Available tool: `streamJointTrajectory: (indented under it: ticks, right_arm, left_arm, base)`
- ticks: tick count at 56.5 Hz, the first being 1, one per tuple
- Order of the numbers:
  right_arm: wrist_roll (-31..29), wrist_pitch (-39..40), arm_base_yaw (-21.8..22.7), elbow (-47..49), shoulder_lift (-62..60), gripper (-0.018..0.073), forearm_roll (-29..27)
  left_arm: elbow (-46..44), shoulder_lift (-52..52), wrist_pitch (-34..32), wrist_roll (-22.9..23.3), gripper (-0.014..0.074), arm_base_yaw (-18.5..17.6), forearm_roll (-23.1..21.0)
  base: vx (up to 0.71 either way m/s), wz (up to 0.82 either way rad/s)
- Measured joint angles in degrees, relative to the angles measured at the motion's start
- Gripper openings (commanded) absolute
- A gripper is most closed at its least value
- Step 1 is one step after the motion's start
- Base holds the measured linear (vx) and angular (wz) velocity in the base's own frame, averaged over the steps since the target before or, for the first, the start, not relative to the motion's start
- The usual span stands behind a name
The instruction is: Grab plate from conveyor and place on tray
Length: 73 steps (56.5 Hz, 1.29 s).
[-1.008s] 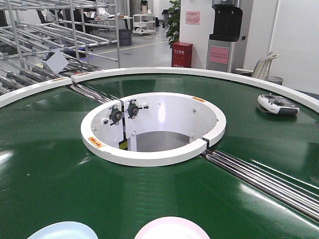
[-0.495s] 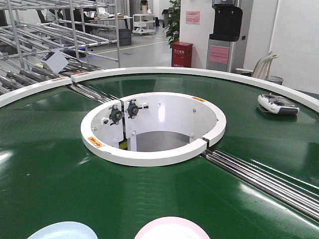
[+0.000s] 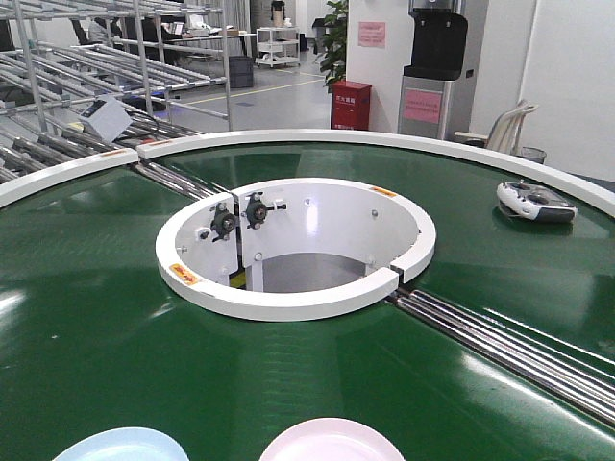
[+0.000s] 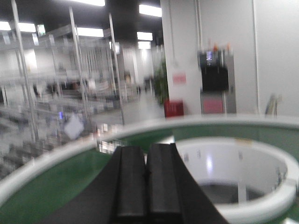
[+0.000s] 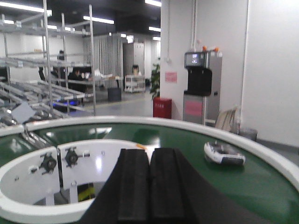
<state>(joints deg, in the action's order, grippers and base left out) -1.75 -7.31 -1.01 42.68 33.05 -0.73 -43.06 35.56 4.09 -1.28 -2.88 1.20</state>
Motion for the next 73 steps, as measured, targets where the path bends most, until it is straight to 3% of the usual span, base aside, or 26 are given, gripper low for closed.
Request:
streamJointTrajectory:
  ticks: [9, 16, 28, 35, 44, 54, 62, 73]
  right_arm:
    - [0.07, -2.57, 0.00, 0.02, 7.59, 0.0040, -0.10]
    - [0.11, -3.59, 0.00, 0.02, 8.84, 0.0176, -0.20]
    - [0.28, -3.63, 0.00, 0.02, 8.89, 0.0573, -0.32]
    - [0.60, -3.55, 0.00, 0.02, 9.28, 0.0685, -0.67]
    - [1.75, -3.47, -0.99, 0.02, 11.61, 0.0670, -1.88]
    - [1.16, -14.50, -10.52, 5.69, 21.61, 0.0628, -2.21]
    - [1.75, -24.97, -16.92, 16.12, 35.32, 0.0609, -1.69]
    - [4.11, -36.32, -18.54, 29.04, 54.37, 0.0571, -1.46]
  left_arm:
    - [0.00, 6.90, 2.52, 0.00, 0.0020, 0.00, -0.16]
    - [0.00, 7.62, 2.67, 0.00, 0.0086, 0.00, -0.16]
    - [0.00, 7.62, 3.14, 0.00, 0.0350, 0.00, -0.16]
    - [0.00, 7.62, 4.54, 0.00, 0.0505, 0.00, -0.16]
    - [0.00, 7.62, 5.94, 0.00, 0.0553, 0.00, -0.16]
    - [0.00, 8.03, 8.28, 0.00, 0.0552, 0.00, -0.16]
    - [-0.18, 10.99, 15.88, 2.29, 0.0552, 0.00, -0.79]
    - [-1.44, 22.27, 26.44, 4.31, 0.0552, 0.00, -1.20]
  base:
    - [0.00, 0.00]
    - [0.00, 0.00]
    - [0.00, 0.00]
    - [0.00, 0.00]
    - [0.00, 0.00]
    - [0.00, 0.00]
    - [0.00, 0.00]
    - [0.00, 0.00]
